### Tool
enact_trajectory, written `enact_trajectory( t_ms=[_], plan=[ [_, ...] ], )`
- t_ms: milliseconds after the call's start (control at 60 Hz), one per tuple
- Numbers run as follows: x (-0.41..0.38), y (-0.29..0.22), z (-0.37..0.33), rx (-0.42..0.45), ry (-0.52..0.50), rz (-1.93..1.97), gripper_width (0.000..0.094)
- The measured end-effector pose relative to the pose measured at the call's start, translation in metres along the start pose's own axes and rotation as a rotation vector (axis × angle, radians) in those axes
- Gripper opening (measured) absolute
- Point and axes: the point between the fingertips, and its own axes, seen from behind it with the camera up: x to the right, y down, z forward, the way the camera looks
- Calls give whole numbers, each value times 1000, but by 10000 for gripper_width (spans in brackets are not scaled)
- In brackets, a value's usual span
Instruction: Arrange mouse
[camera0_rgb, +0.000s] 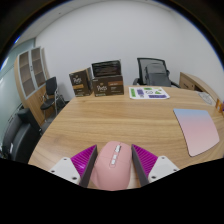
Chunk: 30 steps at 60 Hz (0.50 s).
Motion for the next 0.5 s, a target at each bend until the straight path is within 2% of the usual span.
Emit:
enact_trajectory(
  t_ms=[33,300,400,500],
  plan=[
    [-1,1,2,0,-4,-13,657],
    [2,4,2,-23,7,-34,473],
    [1,6,1,-41,1,-48,430],
    [-3,-3,0,-40,-24,-43,428]
  ],
)
